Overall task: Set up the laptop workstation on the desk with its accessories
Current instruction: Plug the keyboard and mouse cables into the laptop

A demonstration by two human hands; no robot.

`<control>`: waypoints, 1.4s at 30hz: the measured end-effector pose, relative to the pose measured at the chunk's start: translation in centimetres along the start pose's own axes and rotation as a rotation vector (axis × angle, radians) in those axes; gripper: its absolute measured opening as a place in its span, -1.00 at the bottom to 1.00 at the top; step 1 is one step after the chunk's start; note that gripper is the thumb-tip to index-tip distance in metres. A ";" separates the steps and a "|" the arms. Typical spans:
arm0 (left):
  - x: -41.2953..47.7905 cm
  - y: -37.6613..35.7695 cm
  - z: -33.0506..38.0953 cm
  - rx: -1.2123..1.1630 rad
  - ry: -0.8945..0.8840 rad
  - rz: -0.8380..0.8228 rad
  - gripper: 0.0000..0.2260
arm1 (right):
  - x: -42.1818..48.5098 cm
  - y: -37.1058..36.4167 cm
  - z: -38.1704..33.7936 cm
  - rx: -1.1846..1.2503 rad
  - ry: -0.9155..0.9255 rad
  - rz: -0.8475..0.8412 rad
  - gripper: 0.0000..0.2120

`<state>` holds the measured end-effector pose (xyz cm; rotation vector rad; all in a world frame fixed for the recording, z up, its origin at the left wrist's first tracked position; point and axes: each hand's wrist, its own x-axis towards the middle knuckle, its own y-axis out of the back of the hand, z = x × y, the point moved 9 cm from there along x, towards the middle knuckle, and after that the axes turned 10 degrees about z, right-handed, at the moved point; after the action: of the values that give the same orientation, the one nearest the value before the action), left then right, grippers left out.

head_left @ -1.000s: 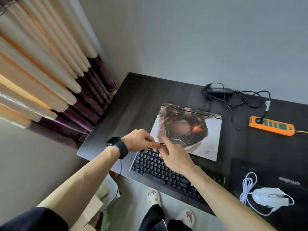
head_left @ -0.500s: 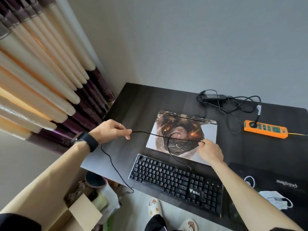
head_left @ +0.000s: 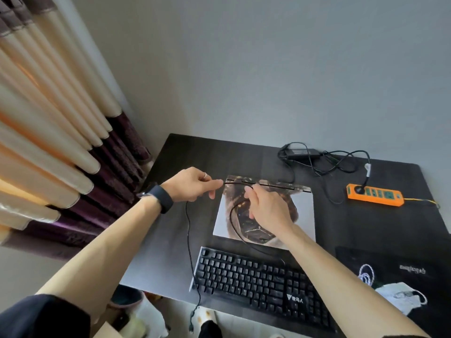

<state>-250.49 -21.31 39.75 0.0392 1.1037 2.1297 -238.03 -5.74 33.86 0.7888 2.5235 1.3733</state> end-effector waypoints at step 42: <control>4.9 -9.1 -12.1 -1.424 0.864 0.098 -0.77 | -6.3 -10.1 -0.4 -0.197 0.223 -0.232 -0.50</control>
<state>-252.86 -23.40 24.15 -1.5735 -0.2929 2.5795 -236.53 -13.73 25.16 0.3110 2.4861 1.6723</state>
